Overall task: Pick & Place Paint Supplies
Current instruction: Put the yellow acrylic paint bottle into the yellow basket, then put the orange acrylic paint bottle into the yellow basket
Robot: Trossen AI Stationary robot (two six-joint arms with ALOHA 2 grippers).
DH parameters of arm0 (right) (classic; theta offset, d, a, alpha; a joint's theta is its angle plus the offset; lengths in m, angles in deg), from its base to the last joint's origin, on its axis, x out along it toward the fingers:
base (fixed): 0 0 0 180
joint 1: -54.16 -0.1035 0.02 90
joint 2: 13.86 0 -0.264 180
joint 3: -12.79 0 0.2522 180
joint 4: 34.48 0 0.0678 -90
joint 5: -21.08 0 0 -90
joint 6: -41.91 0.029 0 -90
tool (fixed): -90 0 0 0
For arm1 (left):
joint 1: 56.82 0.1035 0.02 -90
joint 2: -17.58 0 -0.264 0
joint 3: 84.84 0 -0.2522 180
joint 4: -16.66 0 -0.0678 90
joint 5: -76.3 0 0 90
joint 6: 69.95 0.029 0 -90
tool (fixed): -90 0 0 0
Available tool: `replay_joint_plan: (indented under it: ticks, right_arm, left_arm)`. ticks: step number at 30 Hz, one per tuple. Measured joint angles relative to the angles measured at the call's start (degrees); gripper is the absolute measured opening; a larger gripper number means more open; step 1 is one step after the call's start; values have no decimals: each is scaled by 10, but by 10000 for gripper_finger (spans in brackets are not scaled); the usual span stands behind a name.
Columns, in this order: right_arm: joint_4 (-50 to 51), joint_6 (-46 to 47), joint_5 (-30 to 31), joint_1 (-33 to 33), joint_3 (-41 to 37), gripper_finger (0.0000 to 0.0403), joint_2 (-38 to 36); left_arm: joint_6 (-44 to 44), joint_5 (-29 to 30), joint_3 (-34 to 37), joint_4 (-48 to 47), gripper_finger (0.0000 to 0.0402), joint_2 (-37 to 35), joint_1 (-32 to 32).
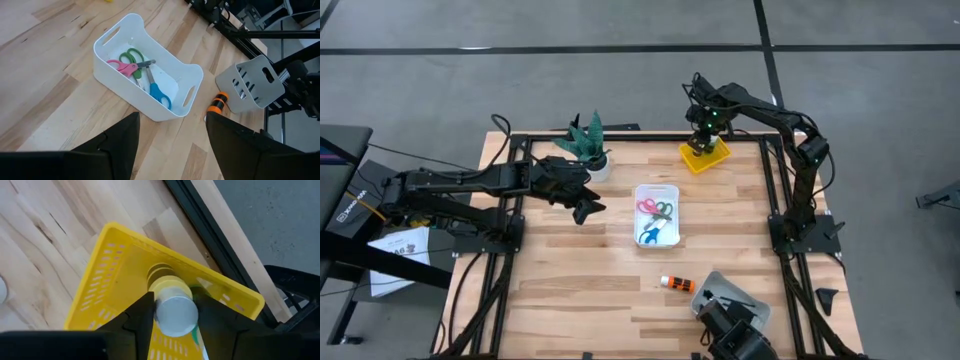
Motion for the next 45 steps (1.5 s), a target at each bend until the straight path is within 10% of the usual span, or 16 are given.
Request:
replay_joint_plan:
  ticks: [19, 33, 45]
  right_arm:
    - [-3, 41, 0, 1, 71, 175, -43]
    - [43, 63, -143, -22, 84, 168, -214]
    - [200, 104, -149, -105, 83, 155, -336]
  left_arm:
    - [1, 0, 0, 13, 222, 0, -1]
    - [5, -5, 0, 62, 222, 0, -6]
    - [29, -5, 0, 85, 222, 0, -29]
